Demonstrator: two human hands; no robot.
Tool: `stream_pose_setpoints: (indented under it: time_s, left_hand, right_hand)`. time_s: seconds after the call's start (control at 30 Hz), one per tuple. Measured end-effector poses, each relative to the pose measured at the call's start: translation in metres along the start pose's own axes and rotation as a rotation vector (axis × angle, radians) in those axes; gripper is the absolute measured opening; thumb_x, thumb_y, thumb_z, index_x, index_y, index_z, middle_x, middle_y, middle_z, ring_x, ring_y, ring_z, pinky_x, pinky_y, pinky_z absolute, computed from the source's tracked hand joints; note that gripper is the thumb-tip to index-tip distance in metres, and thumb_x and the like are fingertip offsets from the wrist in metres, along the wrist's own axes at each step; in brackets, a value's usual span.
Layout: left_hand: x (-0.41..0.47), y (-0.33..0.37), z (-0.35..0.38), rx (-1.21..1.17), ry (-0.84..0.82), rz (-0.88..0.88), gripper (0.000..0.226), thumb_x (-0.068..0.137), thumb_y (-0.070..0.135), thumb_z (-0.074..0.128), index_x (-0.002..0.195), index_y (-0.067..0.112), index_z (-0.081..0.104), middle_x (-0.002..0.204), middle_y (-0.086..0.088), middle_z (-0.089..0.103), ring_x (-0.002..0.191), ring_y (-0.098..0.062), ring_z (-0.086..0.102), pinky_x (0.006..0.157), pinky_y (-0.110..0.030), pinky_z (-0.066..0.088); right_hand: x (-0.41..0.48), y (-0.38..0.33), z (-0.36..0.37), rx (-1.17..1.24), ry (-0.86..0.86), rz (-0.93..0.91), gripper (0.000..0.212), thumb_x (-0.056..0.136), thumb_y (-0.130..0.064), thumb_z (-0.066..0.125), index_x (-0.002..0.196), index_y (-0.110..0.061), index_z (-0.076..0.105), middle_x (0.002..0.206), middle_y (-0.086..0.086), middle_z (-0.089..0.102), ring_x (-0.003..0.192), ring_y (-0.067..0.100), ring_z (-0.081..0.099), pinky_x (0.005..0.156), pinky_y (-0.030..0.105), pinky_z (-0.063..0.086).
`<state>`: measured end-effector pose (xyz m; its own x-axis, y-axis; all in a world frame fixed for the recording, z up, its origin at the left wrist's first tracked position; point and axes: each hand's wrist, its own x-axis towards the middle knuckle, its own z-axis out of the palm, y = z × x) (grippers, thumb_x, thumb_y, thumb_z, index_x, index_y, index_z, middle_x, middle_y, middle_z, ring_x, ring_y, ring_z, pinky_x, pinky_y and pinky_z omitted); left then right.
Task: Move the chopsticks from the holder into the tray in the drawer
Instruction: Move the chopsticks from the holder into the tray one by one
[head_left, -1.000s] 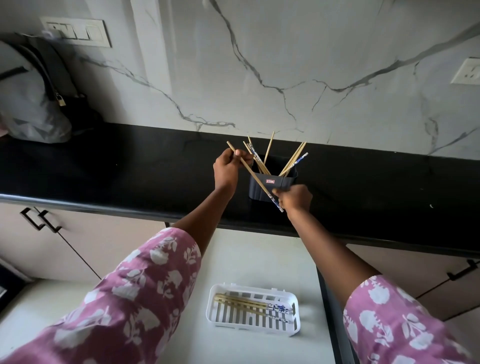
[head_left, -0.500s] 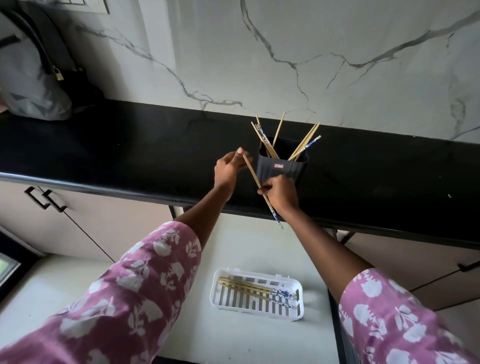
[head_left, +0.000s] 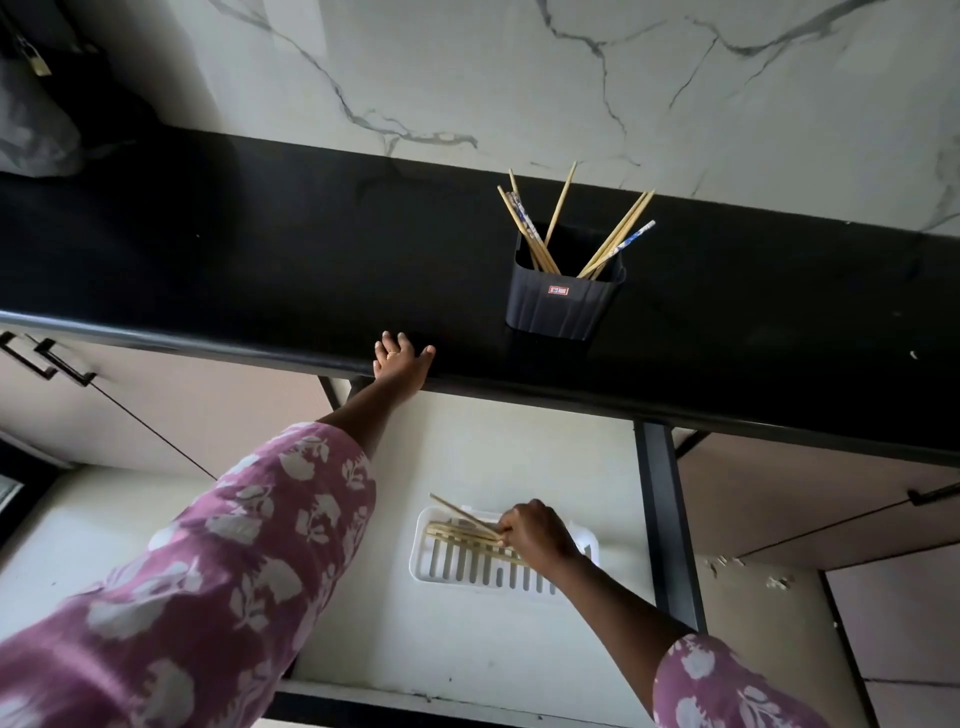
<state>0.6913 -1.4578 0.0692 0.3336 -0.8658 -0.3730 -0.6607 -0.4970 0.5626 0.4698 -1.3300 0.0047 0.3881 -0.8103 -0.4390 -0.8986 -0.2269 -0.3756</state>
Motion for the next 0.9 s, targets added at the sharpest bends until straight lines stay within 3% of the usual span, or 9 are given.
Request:
stream_pose_setpoints:
  time_s: [0.1,0.2,0.27,0.33,0.47,0.63,0.7,0.83,0.9]
  left_hand:
    - [0.001,0.001,0.005,0.089,-0.006,-0.011,0.073,0.098,0.044,0.035,0.15,0.004,0.001,0.158,-0.012,-0.011,0.145,-0.028,-0.013,0.117,-0.042,-0.001]
    - [0.002,0.007,0.008,0.147,-0.018,-0.056,0.081,0.096,0.05,0.037,0.15,0.005,-0.003,0.158,-0.009,-0.014,0.145,-0.028,-0.016,0.117,-0.042,-0.002]
    - [0.001,0.01,0.01,0.189,-0.024,-0.085,0.085,0.094,0.051,0.04,0.149,0.005,-0.006,0.158,-0.008,-0.016,0.144,-0.028,-0.018,0.117,-0.042,-0.003]
    - [0.002,0.01,0.012,0.217,-0.027,-0.097,0.087,0.094,0.051,0.041,0.149,0.007,-0.009,0.157,-0.007,-0.018,0.144,-0.028,-0.019,0.117,-0.041,-0.003]
    - [0.005,0.014,0.014,0.262,-0.032,-0.141,0.086,0.094,0.053,0.039,0.149,0.01,-0.011,0.157,-0.006,-0.018,0.144,-0.028,-0.017,0.117,-0.042,-0.002]
    - [0.013,0.018,0.013,0.317,-0.079,-0.174,0.083,0.094,0.054,0.035,0.149,0.013,-0.012,0.157,-0.01,-0.017,0.144,-0.034,-0.015,0.116,-0.045,-0.002]
    - [0.014,0.017,0.012,0.314,-0.092,-0.174,0.083,0.094,0.054,0.035,0.149,0.015,-0.012,0.157,-0.009,-0.019,0.143,-0.035,-0.016,0.116,-0.045,-0.002]
    - [0.012,0.018,0.01,0.313,-0.1,-0.167,0.081,0.095,0.053,0.036,0.149,0.016,-0.013,0.157,-0.008,-0.02,0.143,-0.035,-0.017,0.116,-0.045,-0.002]
    - [0.011,0.019,0.008,0.314,-0.1,-0.162,0.08,0.095,0.051,0.036,0.149,0.016,-0.013,0.157,-0.008,-0.02,0.143,-0.034,-0.017,0.116,-0.045,-0.002]
  right_hand:
    - [-0.001,0.006,0.015,-0.121,-0.101,-0.024,0.014,0.081,-0.007,0.052,0.079,0.0,0.064,0.093,0.019,0.069,0.091,0.035,0.065,0.068,0.03,0.047]
    - [0.001,0.011,0.027,-0.193,-0.125,-0.059,0.025,0.08,0.002,0.049,0.058,-0.01,0.043,0.086,0.019,0.065,0.091,0.032,0.068,0.064,0.029,0.043]
    - [0.002,0.009,0.032,-0.238,-0.136,-0.085,0.03,0.081,0.004,0.047,0.057,-0.011,0.039,0.096,0.022,0.065,0.095,0.035,0.065,0.065,0.032,0.042]
    - [0.004,0.005,0.037,-0.284,-0.159,-0.103,0.022,0.083,0.004,0.045,0.064,-0.006,0.046,0.104,0.023,0.063,0.098,0.039,0.062,0.067,0.034,0.041]
    - [0.009,0.005,0.047,-0.267,-0.185,-0.091,0.042,0.09,-0.005,0.041,0.053,-0.016,0.023,0.11,0.024,0.064,0.105,0.035,0.06,0.077,0.034,0.044]
    - [0.01,0.009,0.052,-0.169,-0.164,-0.071,0.023,0.095,-0.02,0.038,0.075,-0.016,0.048,0.112,0.02,0.067,0.108,0.032,0.06,0.082,0.031,0.044]
    - [0.012,0.01,0.05,-0.16,-0.177,-0.062,0.025,0.094,-0.016,0.038,0.081,-0.013,0.06,0.111,0.021,0.067,0.107,0.034,0.06,0.083,0.033,0.045]
    - [0.012,0.012,0.043,-0.243,-0.152,-0.108,0.02,0.091,-0.006,0.043,0.083,-0.008,0.061,0.107,0.023,0.066,0.104,0.034,0.061,0.076,0.034,0.044]
    - [0.014,0.013,0.044,-0.319,-0.15,-0.15,0.018,0.08,0.007,0.049,0.076,-0.007,0.06,0.1,0.023,0.068,0.1,0.035,0.063,0.069,0.033,0.042]
